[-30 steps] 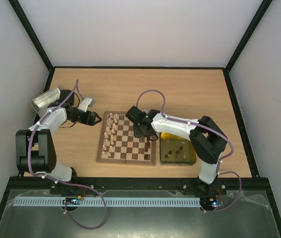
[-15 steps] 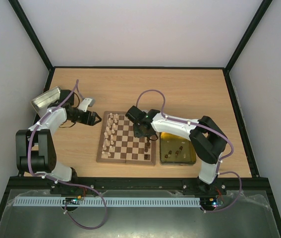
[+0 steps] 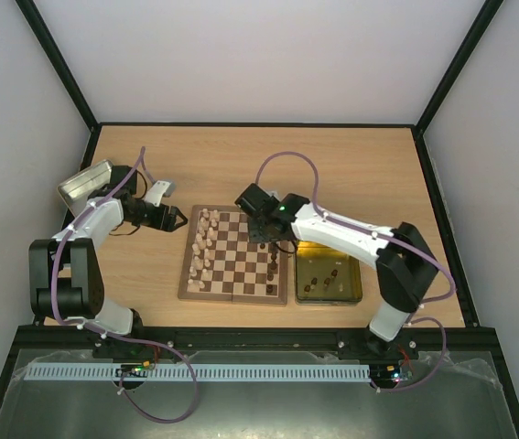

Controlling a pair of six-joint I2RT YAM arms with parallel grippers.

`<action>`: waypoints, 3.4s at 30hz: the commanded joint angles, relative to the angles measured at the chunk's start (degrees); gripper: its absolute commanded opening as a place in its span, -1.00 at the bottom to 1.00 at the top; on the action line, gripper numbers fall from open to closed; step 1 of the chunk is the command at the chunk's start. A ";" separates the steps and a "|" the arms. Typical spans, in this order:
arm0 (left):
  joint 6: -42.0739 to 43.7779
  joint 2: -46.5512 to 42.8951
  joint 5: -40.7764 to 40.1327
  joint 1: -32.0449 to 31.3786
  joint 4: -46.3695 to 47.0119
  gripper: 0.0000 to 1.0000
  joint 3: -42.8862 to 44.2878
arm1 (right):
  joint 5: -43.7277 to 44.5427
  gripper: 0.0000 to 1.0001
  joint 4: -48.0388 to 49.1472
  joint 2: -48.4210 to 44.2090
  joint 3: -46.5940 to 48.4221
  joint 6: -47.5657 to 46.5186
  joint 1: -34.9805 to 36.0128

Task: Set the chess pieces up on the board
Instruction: Place the chess piece on the chessboard, then pick up the chess piece from the storage box, then place the chess piece on the chessboard.

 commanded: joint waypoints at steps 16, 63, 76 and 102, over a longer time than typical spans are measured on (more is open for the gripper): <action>-0.03 0.61 -0.05 -0.08 -0.08 0.43 -0.39 | 3.98 -0.52 -2.72 -34.46 -32.09 14.08 -4.17; -0.29 0.42 -1.06 -1.05 0.01 0.43 -0.50 | -1.72 -0.74 5.84 -28.58 -41.37 12.39 -4.35; -0.29 0.53 -0.63 -1.04 0.12 0.43 -0.29 | 3.50 -0.95 -3.35 -28.90 -31.66 9.35 -4.35; -0.03 0.36 -0.53 -1.05 0.08 0.43 -0.43 | 0.40 -0.92 -0.77 -3.82 -4.97 4.02 4.46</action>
